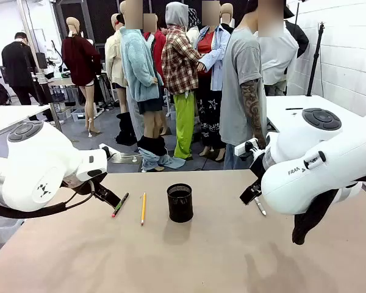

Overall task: Place the pens into the pen holder.
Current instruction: Pick up a writing instrument from the table and place it into the Pen holder.

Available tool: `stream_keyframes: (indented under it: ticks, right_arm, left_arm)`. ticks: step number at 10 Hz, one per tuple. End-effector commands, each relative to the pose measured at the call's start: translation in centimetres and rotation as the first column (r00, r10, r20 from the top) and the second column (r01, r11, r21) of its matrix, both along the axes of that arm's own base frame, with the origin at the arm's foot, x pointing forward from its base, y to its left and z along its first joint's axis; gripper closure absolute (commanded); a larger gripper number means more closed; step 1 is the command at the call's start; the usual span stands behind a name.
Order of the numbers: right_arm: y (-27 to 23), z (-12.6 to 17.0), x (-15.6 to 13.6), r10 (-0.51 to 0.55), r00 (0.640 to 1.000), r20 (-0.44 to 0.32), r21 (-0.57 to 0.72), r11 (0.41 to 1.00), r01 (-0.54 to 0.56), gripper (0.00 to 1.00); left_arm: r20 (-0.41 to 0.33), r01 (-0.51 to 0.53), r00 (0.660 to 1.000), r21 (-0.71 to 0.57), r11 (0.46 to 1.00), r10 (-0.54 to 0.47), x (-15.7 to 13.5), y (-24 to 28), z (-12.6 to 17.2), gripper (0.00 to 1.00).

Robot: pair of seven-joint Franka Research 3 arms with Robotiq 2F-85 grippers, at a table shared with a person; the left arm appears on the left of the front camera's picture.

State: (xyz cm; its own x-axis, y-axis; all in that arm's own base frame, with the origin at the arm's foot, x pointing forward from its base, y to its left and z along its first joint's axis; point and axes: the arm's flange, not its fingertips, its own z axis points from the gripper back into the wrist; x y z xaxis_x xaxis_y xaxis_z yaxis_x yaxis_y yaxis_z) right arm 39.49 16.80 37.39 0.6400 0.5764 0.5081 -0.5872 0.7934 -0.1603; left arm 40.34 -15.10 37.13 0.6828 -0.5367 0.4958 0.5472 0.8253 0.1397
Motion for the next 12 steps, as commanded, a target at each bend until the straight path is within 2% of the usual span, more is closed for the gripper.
stream_keyframes:
  ticks: [1, 12]
  right_arm:
    - [0.0, 0.0, 0.0, 0.0, 1.0, 0.0, 0.0, 1.0, 0.0, 0.0]
    - [0.01, 0.0, 0.0, 0.0, 1.0, 0.0, -0.001, 1.0, 0.0, 0.0]
  left_arm:
    - [0.0, 0.0, 1.0, 0.0, 1.0, 0.0, -0.01, 0.0, 0.0, 0.0]
    - [0.0, 0.0, 1.0, 0.0, 1.0, 0.0, -0.01, 0.0, 0.0, 0.0]
